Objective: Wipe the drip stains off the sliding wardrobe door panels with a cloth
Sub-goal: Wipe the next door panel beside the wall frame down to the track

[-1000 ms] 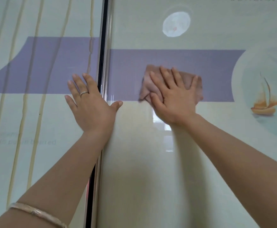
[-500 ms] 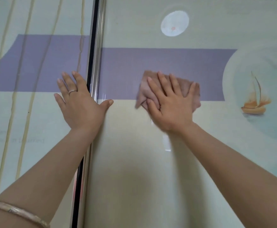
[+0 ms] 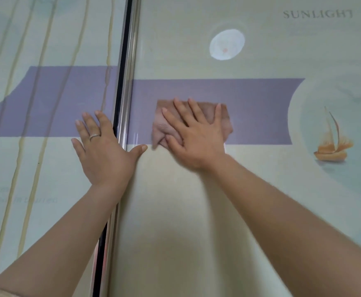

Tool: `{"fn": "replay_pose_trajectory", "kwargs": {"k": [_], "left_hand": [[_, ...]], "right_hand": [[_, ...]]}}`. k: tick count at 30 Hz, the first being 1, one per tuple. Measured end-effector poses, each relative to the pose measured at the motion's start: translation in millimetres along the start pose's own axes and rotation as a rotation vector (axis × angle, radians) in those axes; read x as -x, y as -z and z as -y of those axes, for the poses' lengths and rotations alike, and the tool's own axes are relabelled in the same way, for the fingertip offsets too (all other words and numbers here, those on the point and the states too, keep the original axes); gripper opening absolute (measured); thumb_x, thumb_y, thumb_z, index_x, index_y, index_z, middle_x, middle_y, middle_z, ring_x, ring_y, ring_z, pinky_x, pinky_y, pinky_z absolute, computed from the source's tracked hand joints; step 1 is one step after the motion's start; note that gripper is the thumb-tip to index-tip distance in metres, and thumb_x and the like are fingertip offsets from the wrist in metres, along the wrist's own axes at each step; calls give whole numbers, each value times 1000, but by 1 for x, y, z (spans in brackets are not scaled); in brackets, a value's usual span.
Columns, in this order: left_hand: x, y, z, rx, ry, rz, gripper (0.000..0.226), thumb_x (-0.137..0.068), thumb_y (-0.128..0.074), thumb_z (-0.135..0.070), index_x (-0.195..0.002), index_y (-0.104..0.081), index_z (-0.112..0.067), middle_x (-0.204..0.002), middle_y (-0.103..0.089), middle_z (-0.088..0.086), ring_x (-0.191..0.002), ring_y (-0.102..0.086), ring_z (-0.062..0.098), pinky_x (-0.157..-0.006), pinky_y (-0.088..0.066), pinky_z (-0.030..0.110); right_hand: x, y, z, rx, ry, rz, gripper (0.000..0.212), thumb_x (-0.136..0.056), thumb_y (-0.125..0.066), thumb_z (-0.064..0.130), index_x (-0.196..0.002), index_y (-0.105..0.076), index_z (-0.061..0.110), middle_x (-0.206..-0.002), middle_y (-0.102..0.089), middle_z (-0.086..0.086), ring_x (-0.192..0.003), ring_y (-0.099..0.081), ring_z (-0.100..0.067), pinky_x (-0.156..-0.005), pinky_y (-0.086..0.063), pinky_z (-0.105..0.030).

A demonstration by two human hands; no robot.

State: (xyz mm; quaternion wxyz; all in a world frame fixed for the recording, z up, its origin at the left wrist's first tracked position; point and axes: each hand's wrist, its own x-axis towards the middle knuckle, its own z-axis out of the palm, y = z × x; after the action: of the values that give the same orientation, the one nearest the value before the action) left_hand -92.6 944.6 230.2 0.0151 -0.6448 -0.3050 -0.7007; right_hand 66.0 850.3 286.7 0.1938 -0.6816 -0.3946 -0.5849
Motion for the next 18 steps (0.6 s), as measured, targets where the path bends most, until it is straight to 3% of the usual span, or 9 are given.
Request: {"fn": "replay_pose_trajectory", "kwargs": {"k": [3, 5, 7, 9, 10, 13, 16, 18], "left_hand": [[0, -1, -2, 7, 2, 5, 107, -76, -68, -51, -150, -3, -9, -157, 2, 15, -144, 6, 28, -114, 1, 43], [0, -1, 0, 3, 6, -2, 106, -76, -68, -51, -150, -4, -8, -157, 1, 15, -144, 6, 28, -114, 1, 43], [0, -2, 0, 9, 11, -7, 106, -77, -67, -51, -150, -4, -8, -157, 1, 15, -144, 6, 28, -114, 1, 44], [0, -1, -1, 0, 16, 1, 106, -77, -67, -52, -150, -4, -8, -157, 1, 15, -144, 6, 28, -114, 1, 44], [-1, 1, -1, -6, 20, 5, 106, -77, -67, -52, -150, -3, -8, -157, 2, 15, -144, 6, 29, -114, 1, 44], [0, 4, -2, -29, 23, 22, 106, -78, -66, -53, -150, -1, -8, -157, 3, 14, -144, 7, 28, -114, 1, 44], [-1, 3, -3, -9, 23, 27, 106, -78, -66, -53, -150, -1, -9, -157, 3, 14, -144, 7, 28, -114, 1, 43], [-1, 3, -2, -1, 23, 27, 106, -78, -66, -53, -150, -1, -9, -157, 3, 13, -144, 7, 28, -114, 2, 42]], "right_hand": [[28, 41, -50, 96, -78, -57, 68, -94, -44, 45, -152, -9, 42, -162, -7, 9, -149, -1, -18, -111, 5, -65], [24, 49, -80, 43, -276, -27, 63, -100, -35, 42, -153, -1, 40, -163, 3, 7, -149, 6, -18, -109, 6, -70], [13, 49, -73, 4, -422, -78, 55, -99, -27, 44, -152, -15, 39, -162, -10, 0, -148, -6, -27, -106, -2, -70], [9, 49, -43, -11, -470, -154, 51, -86, -37, 41, -135, -48, 43, -144, -48, -3, -128, -44, -35, -94, -26, -61], [9, 42, -30, -6, -425, -133, 51, -79, -37, 45, -126, -56, 45, -136, -56, 2, -120, -52, -30, -90, -29, -55], [22, 8, -11, 145, -215, -14, 70, -79, -15, 63, -142, -39, 45, -152, -37, 3, -140, -30, -29, -109, -15, -56], [19, 7, -12, -21, -276, -155, 49, -80, -44, 39, -128, -56, 35, -135, -54, 9, -121, -49, -15, -98, -29, -41], [23, 14, 3, -24, -350, -213, 47, -75, -52, 28, -121, -63, 31, -123, -60, 13, -110, -55, -11, -94, -33, -40]]}}
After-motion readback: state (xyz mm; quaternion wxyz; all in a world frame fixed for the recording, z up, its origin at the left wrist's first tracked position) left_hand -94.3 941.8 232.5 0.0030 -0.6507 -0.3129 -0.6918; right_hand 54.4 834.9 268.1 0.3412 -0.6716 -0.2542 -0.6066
